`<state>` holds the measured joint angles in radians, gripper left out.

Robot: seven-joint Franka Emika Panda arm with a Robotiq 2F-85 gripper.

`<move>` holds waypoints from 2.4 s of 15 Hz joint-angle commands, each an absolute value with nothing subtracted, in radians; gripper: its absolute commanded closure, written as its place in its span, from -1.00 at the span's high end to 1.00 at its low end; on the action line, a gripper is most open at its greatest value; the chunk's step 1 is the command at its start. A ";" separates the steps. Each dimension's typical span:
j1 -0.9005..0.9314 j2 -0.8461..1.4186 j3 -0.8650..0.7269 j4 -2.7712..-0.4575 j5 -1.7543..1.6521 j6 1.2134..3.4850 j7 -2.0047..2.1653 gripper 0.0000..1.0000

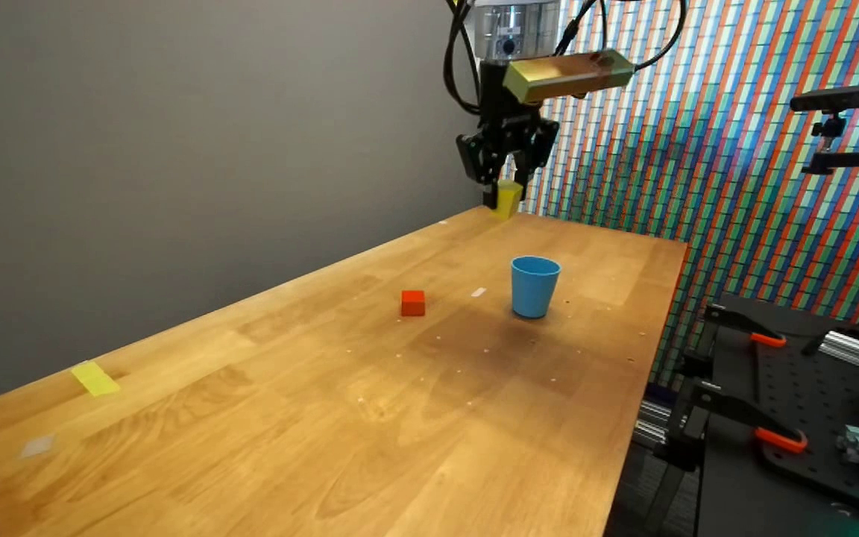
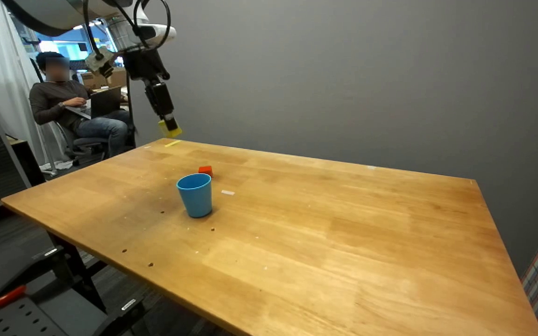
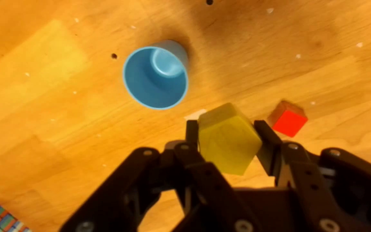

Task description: Put the yellow cube inside the blue cup

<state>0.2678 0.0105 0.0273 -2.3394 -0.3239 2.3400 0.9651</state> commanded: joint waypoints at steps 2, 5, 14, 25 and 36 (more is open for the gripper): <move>0.164 -0.077 0.054 -2.422 -0.331 2.293 1.068 -0.55; 0.124 -0.047 0.055 -2.436 -0.344 2.314 1.084 -0.55; 0.102 0.074 0.042 -2.403 -0.312 2.321 1.040 -0.55; 0.111 0.149 0.039 -2.335 -0.253 2.328 0.985 0.71; 0.140 -0.183 0.137 -2.333 0.108 1.830 0.448 1.00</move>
